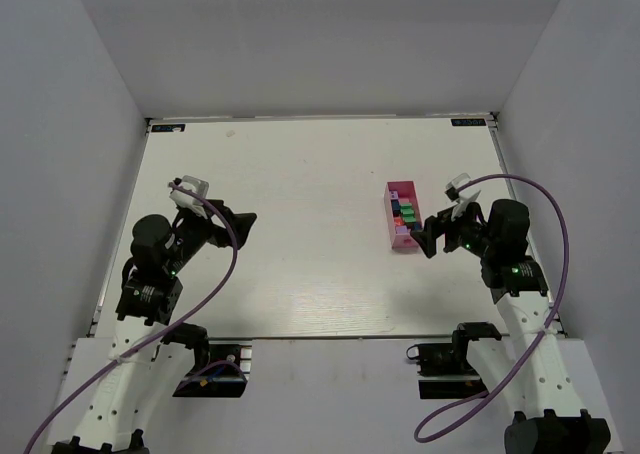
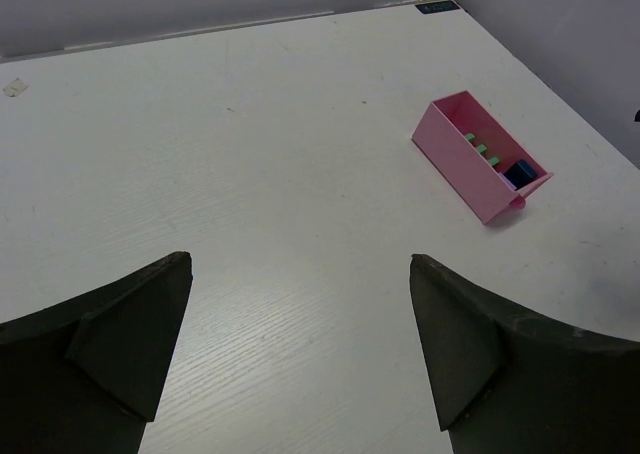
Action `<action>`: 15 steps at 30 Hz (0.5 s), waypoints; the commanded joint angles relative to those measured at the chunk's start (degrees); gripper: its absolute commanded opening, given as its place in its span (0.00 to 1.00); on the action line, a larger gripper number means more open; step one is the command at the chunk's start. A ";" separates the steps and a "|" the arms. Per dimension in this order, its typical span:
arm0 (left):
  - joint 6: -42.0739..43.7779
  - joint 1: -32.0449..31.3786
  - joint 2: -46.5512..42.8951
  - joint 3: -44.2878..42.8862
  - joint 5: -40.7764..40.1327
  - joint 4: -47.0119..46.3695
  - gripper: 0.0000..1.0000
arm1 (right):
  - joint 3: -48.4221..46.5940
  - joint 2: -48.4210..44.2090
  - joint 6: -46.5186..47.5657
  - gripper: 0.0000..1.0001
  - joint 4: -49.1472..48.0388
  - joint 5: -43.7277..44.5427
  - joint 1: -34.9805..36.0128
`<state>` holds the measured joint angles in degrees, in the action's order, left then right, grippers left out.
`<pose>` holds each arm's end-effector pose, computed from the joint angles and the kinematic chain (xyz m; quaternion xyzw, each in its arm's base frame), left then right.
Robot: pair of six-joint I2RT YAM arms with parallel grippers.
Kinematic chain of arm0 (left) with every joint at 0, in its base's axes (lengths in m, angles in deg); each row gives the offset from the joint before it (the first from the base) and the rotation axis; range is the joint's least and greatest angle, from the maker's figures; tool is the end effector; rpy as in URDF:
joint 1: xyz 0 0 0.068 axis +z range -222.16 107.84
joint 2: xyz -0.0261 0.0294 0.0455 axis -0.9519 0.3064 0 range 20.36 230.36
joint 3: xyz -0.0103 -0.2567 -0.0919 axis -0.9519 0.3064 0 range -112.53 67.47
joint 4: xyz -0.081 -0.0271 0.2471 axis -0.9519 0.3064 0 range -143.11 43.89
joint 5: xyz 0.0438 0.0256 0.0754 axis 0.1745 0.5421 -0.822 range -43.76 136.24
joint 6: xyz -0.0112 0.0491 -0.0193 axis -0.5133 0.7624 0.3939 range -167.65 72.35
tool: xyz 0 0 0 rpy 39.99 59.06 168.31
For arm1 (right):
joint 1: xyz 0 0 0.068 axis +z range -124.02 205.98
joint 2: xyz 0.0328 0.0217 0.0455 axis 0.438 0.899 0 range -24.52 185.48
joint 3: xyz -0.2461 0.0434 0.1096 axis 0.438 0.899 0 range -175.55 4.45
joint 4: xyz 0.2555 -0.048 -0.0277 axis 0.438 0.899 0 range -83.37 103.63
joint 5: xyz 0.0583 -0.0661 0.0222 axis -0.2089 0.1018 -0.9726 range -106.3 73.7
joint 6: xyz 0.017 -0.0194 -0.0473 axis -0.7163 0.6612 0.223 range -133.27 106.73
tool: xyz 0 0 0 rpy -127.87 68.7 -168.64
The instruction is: Build the wood block tower
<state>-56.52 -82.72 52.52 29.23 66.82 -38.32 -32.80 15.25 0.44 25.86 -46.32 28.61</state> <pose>0.1351 -0.0380 0.3232 0.1274 0.7448 -0.2418 0.6088 0.1608 0.0252 0.2928 -0.2574 0.7708 0.1611 0.5601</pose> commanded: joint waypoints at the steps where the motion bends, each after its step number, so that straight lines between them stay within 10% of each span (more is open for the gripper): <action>1: -0.37 0.37 0.18 0.01 1.83 0.16 1.00 | -0.19 -0.04 1.22 0.90 -0.68 -1.53 -0.17; 8: -0.37 -0.15 0.79 0.53 1.83 0.16 0.93 | -0.18 1.09 9.75 0.88 1.61 -3.56 0.00; 13: -0.89 -0.15 3.69 -0.16 2.36 0.24 0.33 | -5.26 6.89 8.52 0.48 2.04 0.31 0.09; 15: -0.89 -0.15 5.18 -0.69 2.36 0.94 0.31 | -6.33 9.52 7.82 0.50 1.96 1.80 0.09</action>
<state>-57.17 -82.77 56.06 29.31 68.31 -38.41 -34.94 22.48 8.49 28.17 -46.60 28.61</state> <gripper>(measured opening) 0.320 0.486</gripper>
